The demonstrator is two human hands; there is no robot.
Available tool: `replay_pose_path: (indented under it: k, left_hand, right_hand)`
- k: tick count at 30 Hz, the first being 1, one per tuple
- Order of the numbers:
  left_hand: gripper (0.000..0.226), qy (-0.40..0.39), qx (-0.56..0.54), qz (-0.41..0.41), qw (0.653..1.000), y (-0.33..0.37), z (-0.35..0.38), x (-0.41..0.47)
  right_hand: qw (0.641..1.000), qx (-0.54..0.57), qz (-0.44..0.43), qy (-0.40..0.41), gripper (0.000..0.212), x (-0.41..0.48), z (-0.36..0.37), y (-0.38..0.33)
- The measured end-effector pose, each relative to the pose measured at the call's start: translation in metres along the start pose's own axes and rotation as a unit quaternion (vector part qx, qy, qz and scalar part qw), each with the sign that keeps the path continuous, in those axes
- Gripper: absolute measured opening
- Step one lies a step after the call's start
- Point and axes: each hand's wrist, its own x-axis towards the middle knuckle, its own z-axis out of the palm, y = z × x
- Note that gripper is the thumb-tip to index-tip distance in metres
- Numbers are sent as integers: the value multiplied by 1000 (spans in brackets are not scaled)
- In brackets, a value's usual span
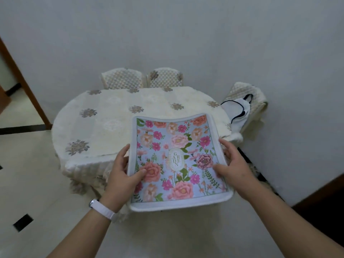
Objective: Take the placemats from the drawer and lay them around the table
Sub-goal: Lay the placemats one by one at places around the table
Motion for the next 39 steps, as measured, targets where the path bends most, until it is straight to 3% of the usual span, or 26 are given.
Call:
replay_pose_path:
  k: [9, 20, 32, 39]
  left_hand:
    - [79, -42, 5, -15, 999, -5, 88, 52]
    - [79, 15, 46, -30, 998, -17, 201, 129]
    - [79, 130, 75, -37, 988, -21, 169, 167]
    - [80, 141, 77, -55, 985, -46, 117, 228]
  right_hand:
    - [999, 26, 7, 32, 76, 44, -74, 32]
    - [999, 33, -1, -7, 73, 163, -177, 64]
    - [991, 25, -14, -128, 69, 269, -128, 64]
    - [989, 9, -1, -147, 68, 333, -67, 54]
